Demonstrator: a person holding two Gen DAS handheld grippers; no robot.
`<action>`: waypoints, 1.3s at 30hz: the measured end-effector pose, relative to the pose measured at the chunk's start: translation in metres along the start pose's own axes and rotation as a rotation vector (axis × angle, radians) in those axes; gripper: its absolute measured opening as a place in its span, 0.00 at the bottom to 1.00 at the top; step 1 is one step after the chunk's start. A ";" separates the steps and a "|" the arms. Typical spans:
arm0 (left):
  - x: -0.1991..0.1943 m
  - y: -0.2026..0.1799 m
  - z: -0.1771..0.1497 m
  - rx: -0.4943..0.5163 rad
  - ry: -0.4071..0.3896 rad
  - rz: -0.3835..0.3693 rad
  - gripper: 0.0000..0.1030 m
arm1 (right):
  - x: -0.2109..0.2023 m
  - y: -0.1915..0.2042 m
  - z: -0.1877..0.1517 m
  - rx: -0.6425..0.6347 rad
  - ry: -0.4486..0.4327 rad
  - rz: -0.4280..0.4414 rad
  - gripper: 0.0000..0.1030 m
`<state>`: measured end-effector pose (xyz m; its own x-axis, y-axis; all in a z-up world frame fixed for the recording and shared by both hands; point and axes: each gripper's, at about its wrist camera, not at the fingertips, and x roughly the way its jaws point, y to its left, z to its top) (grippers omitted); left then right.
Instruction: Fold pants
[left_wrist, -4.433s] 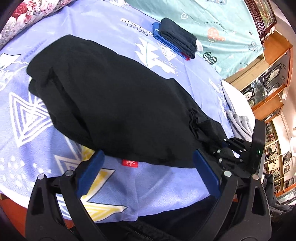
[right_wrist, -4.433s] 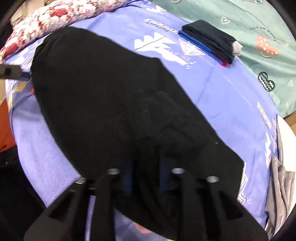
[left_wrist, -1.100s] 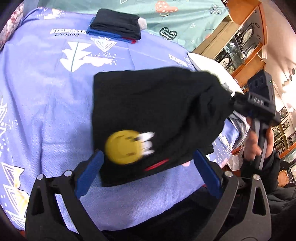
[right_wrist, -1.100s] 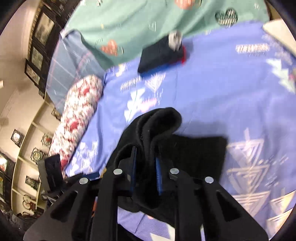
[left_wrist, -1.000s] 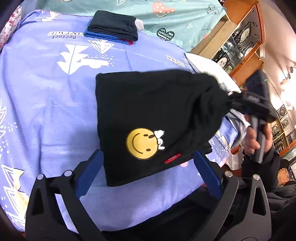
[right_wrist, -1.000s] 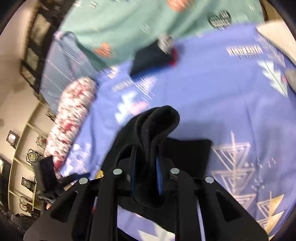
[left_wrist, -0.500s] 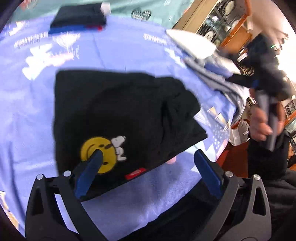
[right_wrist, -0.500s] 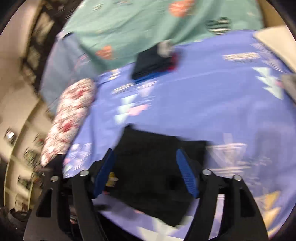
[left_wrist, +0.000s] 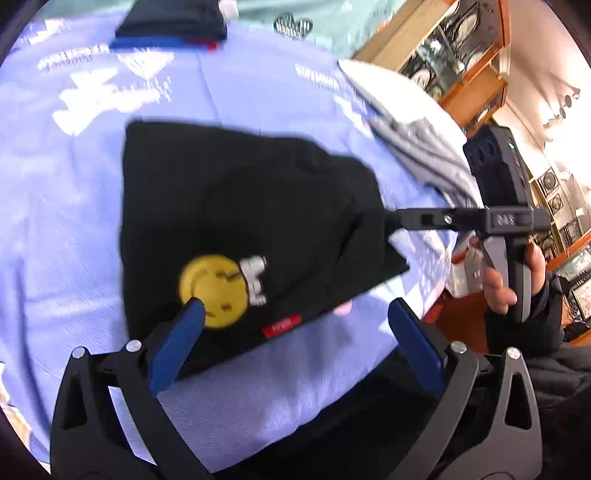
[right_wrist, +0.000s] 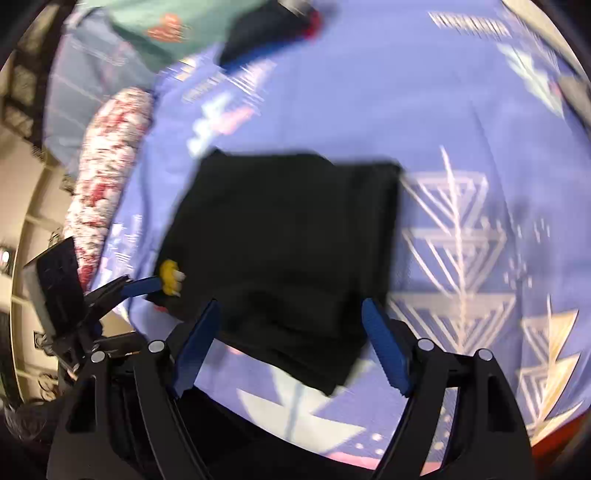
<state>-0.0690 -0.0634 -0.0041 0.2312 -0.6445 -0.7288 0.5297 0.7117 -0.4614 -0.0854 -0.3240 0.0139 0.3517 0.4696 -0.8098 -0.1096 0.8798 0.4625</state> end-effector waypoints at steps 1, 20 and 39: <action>-0.001 0.000 0.000 0.000 -0.005 -0.002 0.98 | -0.003 0.010 0.002 -0.037 -0.030 -0.001 0.77; 0.025 -0.016 -0.030 0.135 0.083 0.067 0.98 | 0.166 0.132 0.121 -0.153 0.272 0.107 0.82; -0.016 0.099 0.041 -0.113 0.027 0.055 0.98 | -0.001 -0.036 0.047 0.099 -0.062 -0.154 0.99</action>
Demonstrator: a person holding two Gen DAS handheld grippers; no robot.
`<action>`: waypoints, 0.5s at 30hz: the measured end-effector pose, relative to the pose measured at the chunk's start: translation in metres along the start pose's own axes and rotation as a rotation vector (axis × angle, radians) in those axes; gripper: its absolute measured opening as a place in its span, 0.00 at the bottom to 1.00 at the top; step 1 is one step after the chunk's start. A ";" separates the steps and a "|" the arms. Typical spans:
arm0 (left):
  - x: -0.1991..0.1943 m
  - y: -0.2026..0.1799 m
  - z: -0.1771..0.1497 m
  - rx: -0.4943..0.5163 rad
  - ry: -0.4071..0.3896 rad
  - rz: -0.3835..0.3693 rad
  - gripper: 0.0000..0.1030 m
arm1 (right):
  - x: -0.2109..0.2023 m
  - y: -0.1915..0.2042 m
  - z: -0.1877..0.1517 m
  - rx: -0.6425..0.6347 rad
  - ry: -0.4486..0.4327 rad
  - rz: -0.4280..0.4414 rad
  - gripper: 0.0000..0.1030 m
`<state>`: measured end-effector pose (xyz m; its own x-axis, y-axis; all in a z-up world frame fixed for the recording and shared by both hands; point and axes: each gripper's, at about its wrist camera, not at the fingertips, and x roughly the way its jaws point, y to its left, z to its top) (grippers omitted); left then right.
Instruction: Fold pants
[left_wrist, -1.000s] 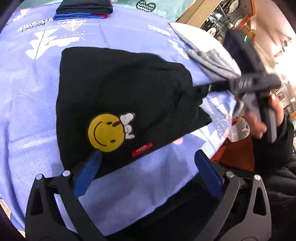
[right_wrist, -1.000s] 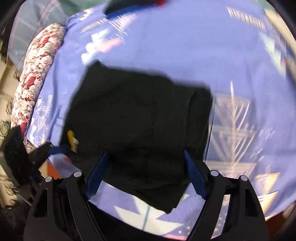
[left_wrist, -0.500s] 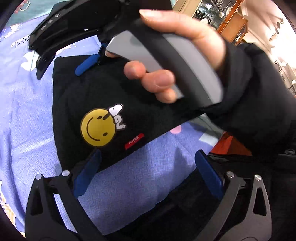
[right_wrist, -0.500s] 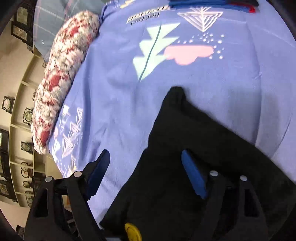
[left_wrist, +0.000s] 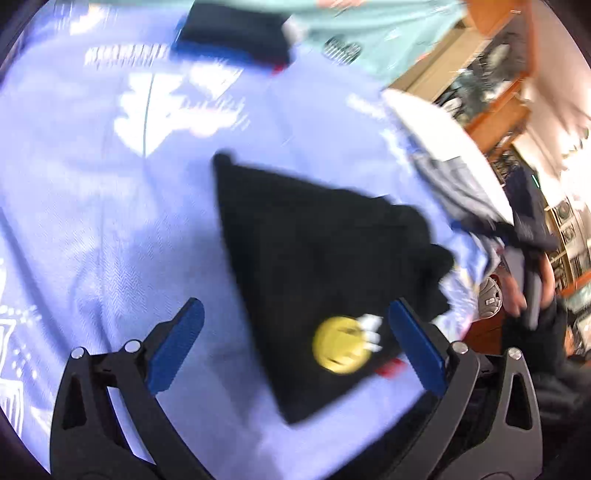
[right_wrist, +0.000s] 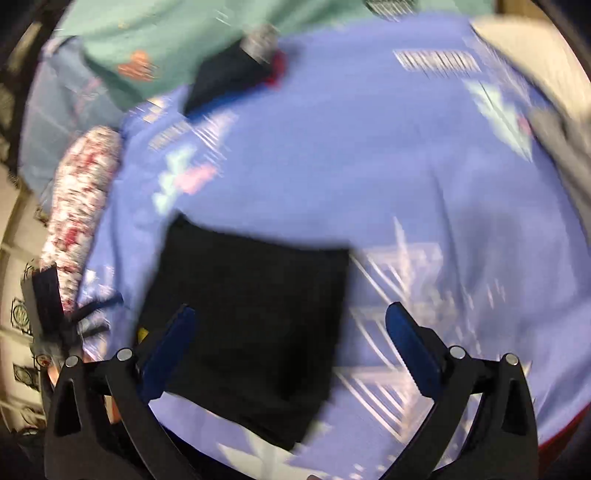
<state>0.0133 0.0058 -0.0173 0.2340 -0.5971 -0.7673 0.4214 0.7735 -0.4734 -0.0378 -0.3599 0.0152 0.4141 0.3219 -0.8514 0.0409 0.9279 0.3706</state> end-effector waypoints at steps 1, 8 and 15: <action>0.012 0.004 0.007 -0.008 0.032 -0.012 0.98 | 0.010 -0.005 -0.007 0.012 0.026 -0.006 0.99; 0.066 -0.016 0.026 0.045 0.133 -0.022 0.98 | 0.060 0.004 -0.023 -0.004 0.112 0.220 0.99; 0.078 -0.040 0.022 0.110 0.089 0.089 0.98 | 0.067 0.018 -0.027 -0.042 0.078 0.168 0.90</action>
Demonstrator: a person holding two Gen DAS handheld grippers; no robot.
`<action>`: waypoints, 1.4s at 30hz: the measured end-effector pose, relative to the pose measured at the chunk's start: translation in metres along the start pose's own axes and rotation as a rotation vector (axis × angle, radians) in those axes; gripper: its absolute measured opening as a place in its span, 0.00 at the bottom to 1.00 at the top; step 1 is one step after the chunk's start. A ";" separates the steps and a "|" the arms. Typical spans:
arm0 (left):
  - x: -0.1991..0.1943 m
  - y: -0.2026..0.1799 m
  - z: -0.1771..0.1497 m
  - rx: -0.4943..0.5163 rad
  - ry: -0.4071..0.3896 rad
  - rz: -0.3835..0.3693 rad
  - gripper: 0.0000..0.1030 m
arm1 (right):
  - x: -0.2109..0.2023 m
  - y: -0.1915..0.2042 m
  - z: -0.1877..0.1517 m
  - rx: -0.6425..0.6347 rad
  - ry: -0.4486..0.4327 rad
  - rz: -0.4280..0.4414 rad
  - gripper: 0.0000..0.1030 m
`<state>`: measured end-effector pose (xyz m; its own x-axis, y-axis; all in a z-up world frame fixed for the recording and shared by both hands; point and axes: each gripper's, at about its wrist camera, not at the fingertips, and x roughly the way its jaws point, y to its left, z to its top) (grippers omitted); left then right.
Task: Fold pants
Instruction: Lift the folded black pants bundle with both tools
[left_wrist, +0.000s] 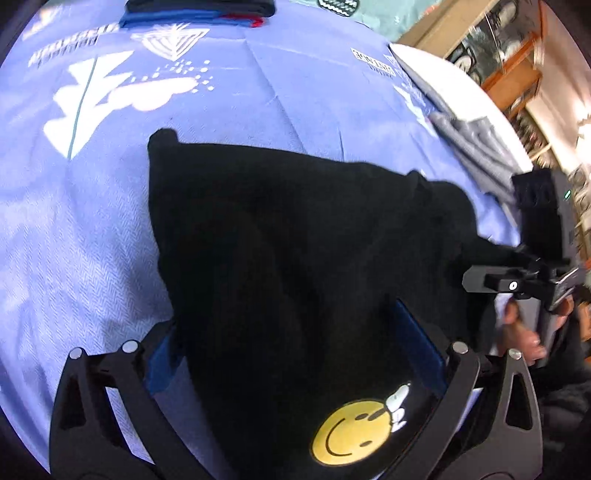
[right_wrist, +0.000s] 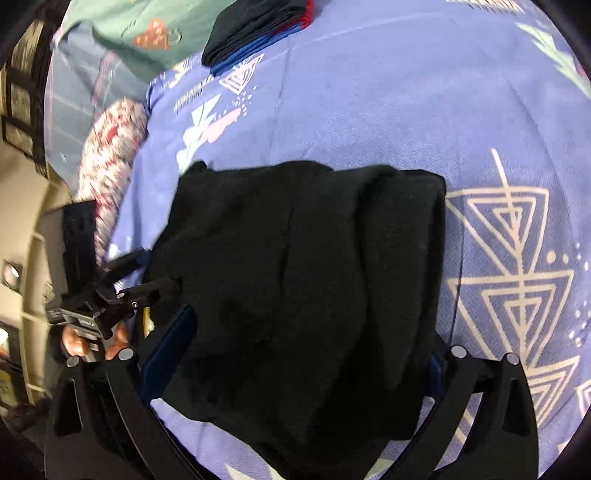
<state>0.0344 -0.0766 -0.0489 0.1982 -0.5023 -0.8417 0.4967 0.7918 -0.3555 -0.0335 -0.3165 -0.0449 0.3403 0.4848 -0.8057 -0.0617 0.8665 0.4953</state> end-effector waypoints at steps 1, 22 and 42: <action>0.000 -0.001 0.000 -0.004 -0.008 0.006 0.98 | -0.001 0.002 -0.001 -0.006 -0.010 -0.044 0.81; -0.014 0.026 -0.008 -0.137 -0.026 -0.102 0.67 | -0.001 -0.007 -0.004 0.022 -0.017 0.039 0.65; -0.103 0.005 0.086 -0.077 -0.267 -0.082 0.40 | -0.090 0.079 0.083 -0.160 -0.248 0.125 0.30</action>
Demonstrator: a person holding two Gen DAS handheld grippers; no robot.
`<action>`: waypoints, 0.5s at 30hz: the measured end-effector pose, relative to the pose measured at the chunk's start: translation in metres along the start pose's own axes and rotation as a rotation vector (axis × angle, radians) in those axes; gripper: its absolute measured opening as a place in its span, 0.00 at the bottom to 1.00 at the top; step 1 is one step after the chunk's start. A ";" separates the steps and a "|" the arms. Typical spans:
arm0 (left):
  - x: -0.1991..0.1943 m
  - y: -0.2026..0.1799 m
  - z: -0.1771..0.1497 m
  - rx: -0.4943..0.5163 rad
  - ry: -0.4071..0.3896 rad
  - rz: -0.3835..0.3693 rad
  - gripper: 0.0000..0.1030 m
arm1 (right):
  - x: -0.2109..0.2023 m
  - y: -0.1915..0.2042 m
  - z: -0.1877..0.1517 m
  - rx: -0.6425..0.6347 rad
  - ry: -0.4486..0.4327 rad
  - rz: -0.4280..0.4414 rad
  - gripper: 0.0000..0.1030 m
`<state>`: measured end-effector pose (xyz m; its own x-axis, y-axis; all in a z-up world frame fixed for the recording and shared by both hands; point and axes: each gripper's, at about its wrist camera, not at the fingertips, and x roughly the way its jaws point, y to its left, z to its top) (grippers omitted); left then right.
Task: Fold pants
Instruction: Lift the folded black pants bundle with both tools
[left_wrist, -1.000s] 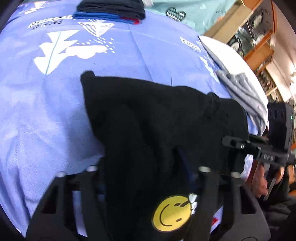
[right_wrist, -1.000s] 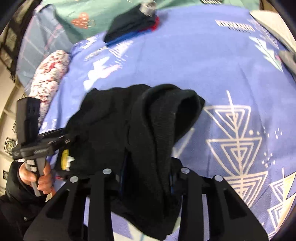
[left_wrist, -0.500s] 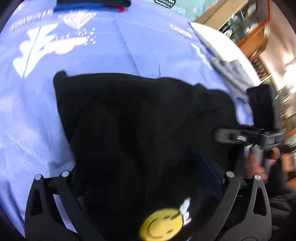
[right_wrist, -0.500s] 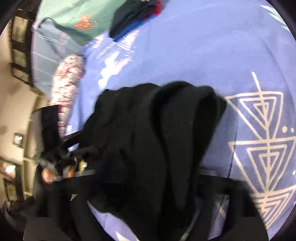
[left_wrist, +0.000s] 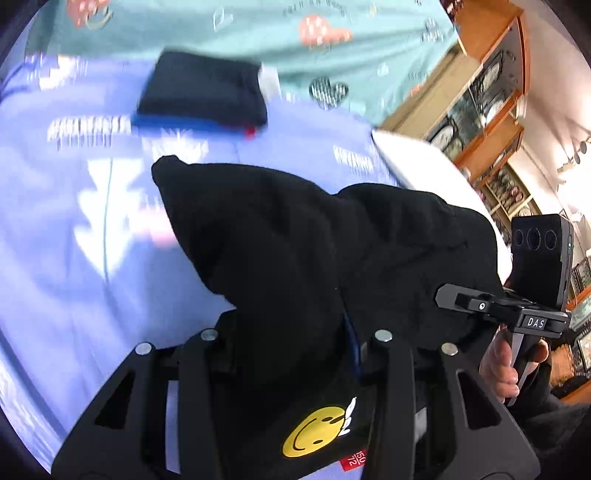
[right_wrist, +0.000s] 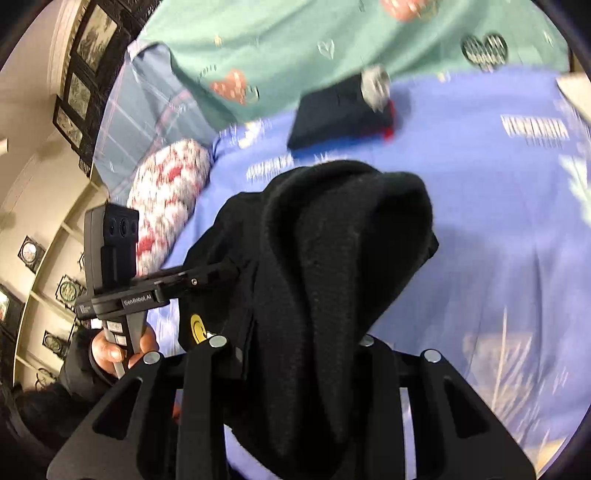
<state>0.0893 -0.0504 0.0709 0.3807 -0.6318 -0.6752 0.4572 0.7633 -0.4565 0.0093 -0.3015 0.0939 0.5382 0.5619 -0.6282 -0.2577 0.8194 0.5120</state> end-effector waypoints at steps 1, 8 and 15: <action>-0.002 0.004 0.025 0.002 -0.026 0.008 0.40 | 0.004 0.003 0.017 -0.008 -0.014 -0.002 0.30; 0.002 0.031 0.198 0.043 -0.199 0.098 0.43 | 0.053 0.011 0.196 -0.078 -0.186 -0.050 0.32; 0.124 0.145 0.299 -0.093 -0.216 0.184 0.96 | 0.179 -0.082 0.293 0.001 -0.314 -0.411 0.79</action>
<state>0.4428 -0.0583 0.0941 0.6170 -0.4882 -0.6171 0.2929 0.8704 -0.3958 0.3619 -0.3015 0.1116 0.8097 0.1325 -0.5716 0.0261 0.9651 0.2607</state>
